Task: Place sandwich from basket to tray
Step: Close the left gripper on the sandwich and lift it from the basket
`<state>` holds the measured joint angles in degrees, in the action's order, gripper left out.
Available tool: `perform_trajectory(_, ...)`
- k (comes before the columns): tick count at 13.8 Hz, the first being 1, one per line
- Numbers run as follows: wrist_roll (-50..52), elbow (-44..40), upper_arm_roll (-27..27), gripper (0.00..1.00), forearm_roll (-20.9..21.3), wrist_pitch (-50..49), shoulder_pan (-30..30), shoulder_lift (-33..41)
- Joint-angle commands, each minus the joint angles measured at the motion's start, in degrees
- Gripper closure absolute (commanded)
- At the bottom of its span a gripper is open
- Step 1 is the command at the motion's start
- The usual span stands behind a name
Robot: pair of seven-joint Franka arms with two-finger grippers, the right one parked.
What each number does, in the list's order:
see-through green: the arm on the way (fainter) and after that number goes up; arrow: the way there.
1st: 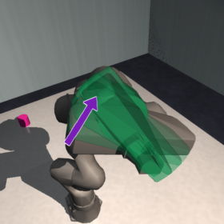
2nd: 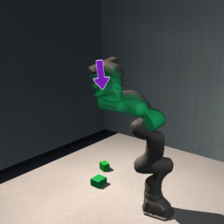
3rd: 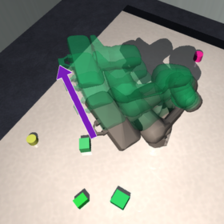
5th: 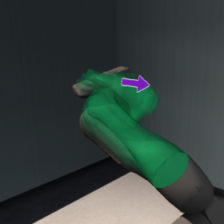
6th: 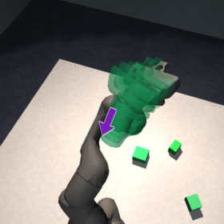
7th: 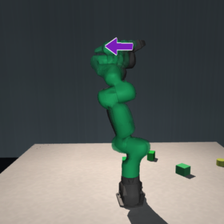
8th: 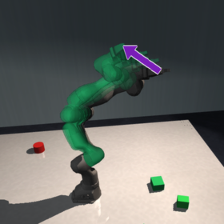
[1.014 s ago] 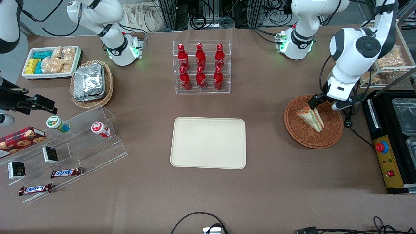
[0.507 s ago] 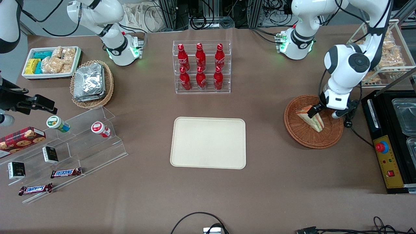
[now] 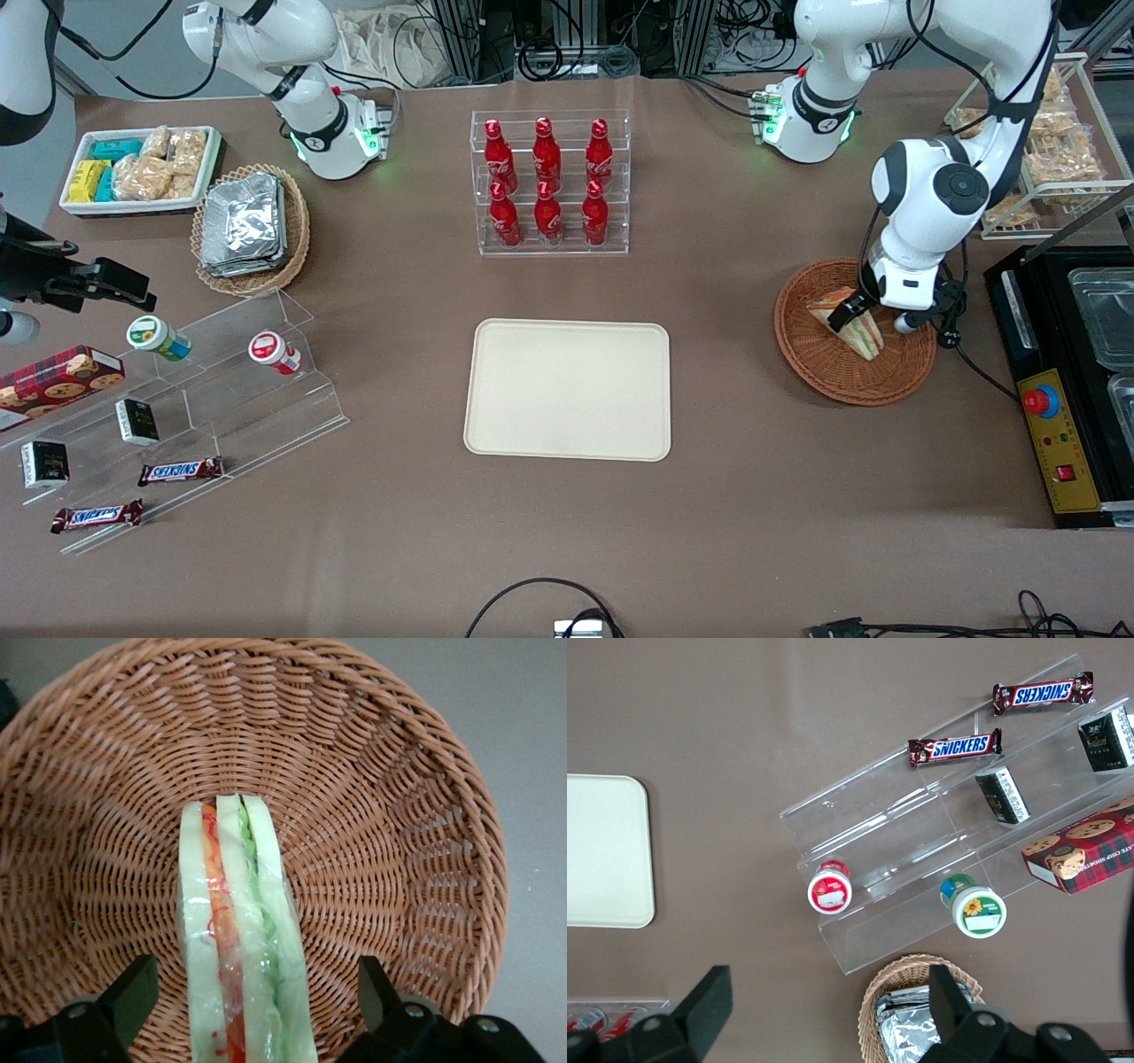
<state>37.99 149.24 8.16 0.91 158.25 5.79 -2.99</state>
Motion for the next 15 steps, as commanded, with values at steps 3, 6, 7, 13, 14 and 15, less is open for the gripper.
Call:
perform_trajectory(3, 1.47, 0.62, 0.28, 0.46, 0.15, 3.47, -0.08, -2.10)
perform_trajectory(6, 1.21, 0.62, 0.28, 0.66, 0.41, 3.47, -0.08, -2.10)
perform_trajectory(7, 0.86, 0.53, 0.28, 0.66, 0.41, 3.38, -0.08, -2.10)
perform_trajectory(13, -0.90, -1.31, 1.24, 0.67, 4.96, -8.46, -1.13, 5.44)
perform_trajectory(14, -2.20, -2.10, 2.11, 0.68, 5.76, -10.49, -1.48, 6.67)
perform_trajectory(15, -3.78, -2.98, 3.34, 0.68, 5.86, -12.07, -1.48, 7.64)
